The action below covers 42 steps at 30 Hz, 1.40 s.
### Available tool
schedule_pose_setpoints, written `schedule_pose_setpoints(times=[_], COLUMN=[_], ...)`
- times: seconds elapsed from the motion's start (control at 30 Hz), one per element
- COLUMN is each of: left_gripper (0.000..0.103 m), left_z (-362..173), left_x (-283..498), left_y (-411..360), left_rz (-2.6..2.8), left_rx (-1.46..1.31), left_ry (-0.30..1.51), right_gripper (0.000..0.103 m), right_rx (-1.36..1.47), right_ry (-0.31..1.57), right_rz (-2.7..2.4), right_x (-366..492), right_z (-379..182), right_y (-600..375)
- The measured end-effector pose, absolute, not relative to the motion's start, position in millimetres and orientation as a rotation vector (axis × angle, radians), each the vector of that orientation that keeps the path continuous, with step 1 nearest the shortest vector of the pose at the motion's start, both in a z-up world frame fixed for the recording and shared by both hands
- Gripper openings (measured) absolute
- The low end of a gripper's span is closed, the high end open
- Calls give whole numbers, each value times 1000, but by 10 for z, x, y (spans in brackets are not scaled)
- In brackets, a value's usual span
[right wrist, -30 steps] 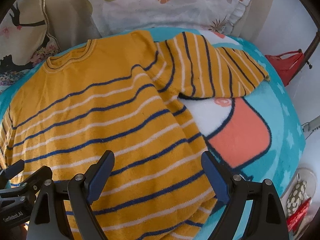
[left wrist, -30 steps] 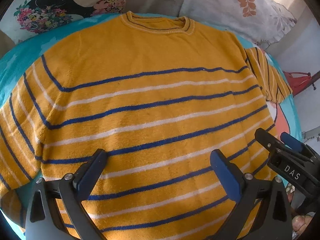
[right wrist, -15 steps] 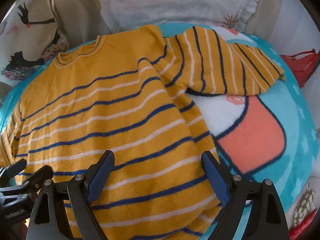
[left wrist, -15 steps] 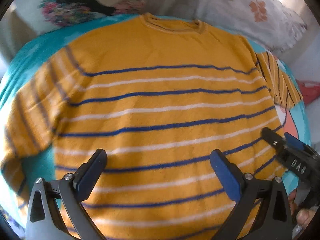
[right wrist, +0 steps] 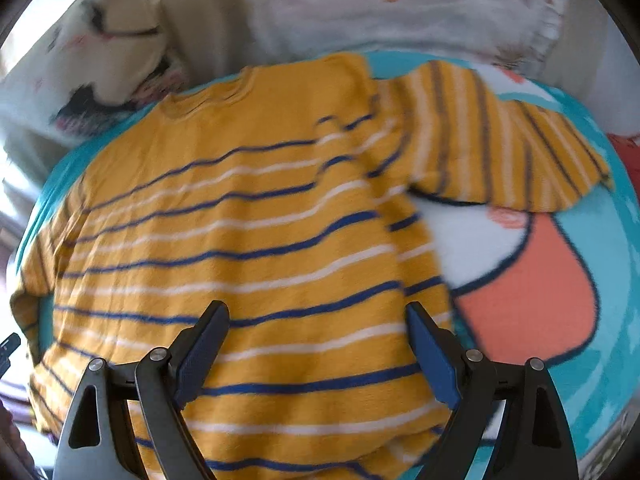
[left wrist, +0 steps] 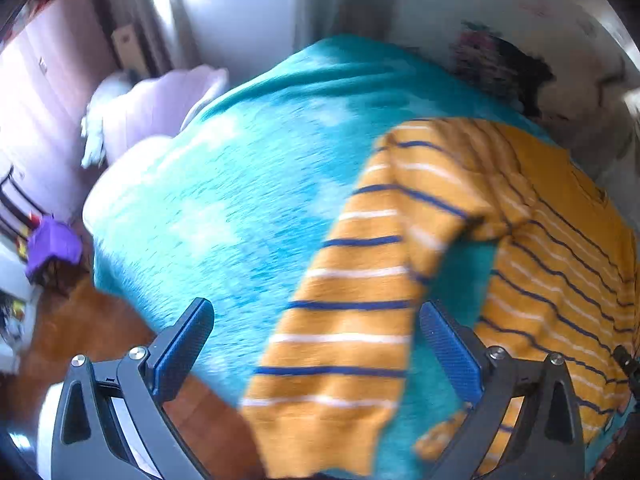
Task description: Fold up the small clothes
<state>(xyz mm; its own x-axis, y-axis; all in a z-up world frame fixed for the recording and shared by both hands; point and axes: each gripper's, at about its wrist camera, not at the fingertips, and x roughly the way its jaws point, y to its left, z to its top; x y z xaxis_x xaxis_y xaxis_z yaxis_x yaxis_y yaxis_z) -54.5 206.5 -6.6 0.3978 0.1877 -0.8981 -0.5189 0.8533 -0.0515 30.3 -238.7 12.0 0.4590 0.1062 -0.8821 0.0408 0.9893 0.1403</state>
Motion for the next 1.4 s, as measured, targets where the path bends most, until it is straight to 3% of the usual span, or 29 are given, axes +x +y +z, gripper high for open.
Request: schedule_pose_setpoints(times=[0.1,0.13,0.17,0.2,0.27,0.4,0.6,0.73,1.13,1.17,1.4], left_gripper=[101,83,47,42,16,13,13,13,10,3,3], left_z=[-195,-246,-301,-344,-291,-190,80,261,652,686,892], left_x=[-477,-436,-402,-367,-331,-340,-292,-121,249,340,1022], left_y=[2170,2179,2168,2176,2255,2862,4073,4217,2934,2765,906], left_rz=[343,298,260,249,203,220,334,309,-129,-177,-564], left_rx=[-404,-414,-423,-410,-407,-503,-617,-580,-658,-654,-510], left_ry=[1097,1112,1135,1160,1146,1126,1025,997,964,965,992], right_gripper=[91,91,91,91,91,91,91,91,91,91,91], right_rx=[92,81,73,68,57,58,14,-13,-3,4,110], right_ry=[1091,1090,1086,1075,1044,956,966,997,1061,1059,997], right_rz=[60,54,44,30,2,-31,14,45,26,12,-167], right_x=[326,340,358,376,414,469,580,601,694,689,516], right_z=[135,149,169,219,323,582,585,497,375,383,545], right_y=[-2198,-2162,-2142,-2100,-2033,-1848,-1352,-1105,-962,-1017,-1799])
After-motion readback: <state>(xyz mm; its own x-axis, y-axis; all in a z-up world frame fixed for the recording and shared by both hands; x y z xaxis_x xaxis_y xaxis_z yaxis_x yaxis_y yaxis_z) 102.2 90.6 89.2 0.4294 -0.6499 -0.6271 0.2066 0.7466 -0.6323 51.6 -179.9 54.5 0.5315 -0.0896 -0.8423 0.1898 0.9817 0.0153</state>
